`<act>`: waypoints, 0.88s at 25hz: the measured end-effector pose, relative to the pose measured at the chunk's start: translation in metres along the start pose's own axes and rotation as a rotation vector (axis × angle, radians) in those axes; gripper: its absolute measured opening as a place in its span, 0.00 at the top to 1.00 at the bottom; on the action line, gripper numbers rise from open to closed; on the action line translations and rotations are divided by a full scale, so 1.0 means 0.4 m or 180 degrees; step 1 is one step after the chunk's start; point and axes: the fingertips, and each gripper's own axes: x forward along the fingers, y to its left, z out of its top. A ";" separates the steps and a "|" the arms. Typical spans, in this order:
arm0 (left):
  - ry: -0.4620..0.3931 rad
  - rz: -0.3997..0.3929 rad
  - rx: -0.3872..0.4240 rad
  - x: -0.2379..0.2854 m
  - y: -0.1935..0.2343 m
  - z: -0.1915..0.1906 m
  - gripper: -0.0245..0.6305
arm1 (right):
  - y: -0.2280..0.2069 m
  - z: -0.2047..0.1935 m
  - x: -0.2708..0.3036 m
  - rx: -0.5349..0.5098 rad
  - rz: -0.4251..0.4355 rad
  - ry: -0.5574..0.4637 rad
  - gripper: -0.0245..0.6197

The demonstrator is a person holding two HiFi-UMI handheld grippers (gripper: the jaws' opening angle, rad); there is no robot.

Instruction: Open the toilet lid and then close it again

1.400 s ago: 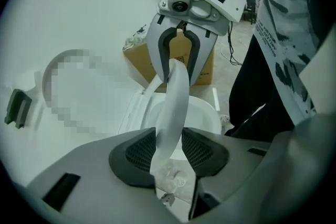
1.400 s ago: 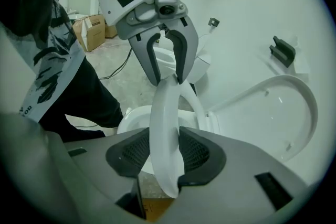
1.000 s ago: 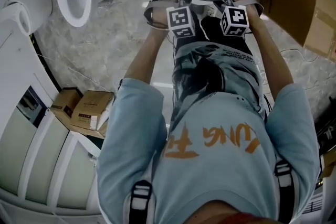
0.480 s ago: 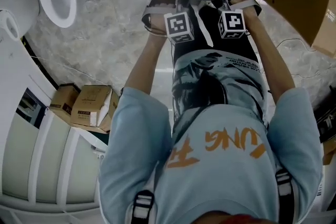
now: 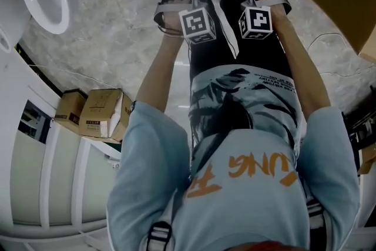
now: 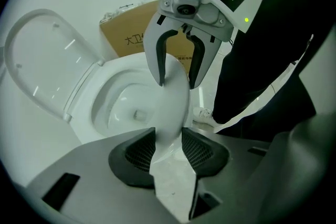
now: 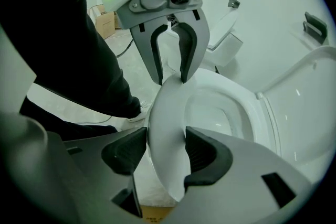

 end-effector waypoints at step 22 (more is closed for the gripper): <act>-0.0051 -0.0306 -0.0370 0.091 0.029 -0.004 0.75 | -0.001 -0.046 0.088 0.0682 0.0383 -0.0003 0.59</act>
